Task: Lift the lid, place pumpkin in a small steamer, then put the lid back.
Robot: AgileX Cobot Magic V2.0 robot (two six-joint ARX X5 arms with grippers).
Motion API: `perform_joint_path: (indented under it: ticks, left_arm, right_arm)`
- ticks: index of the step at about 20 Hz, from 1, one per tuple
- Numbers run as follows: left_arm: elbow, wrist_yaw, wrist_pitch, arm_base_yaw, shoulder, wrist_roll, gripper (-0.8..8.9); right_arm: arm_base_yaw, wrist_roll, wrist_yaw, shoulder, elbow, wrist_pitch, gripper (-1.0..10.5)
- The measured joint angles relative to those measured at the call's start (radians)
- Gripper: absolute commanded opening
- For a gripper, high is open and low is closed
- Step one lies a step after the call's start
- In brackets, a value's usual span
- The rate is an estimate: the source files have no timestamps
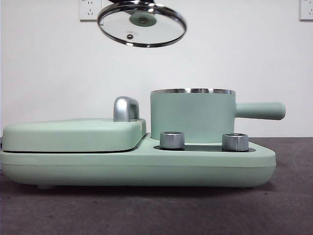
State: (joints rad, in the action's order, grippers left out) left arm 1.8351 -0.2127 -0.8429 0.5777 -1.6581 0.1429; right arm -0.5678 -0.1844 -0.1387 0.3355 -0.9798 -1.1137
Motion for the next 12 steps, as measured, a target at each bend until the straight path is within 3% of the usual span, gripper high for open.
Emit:
perform_joint_path:
  ticks: [7,12]
  left_arm:
    - [0.000,0.000,0.029,0.074,-0.018,0.000,0.18]
    - [-0.003,0.001,0.107,0.105,-0.143,0.003,0.18]
  right_arm:
    - [0.000,-0.007,0.000,0.000,0.000,0.053,5.5]
    - [0.000,-0.030,-0.017,0.000,0.000,0.061,5.5]
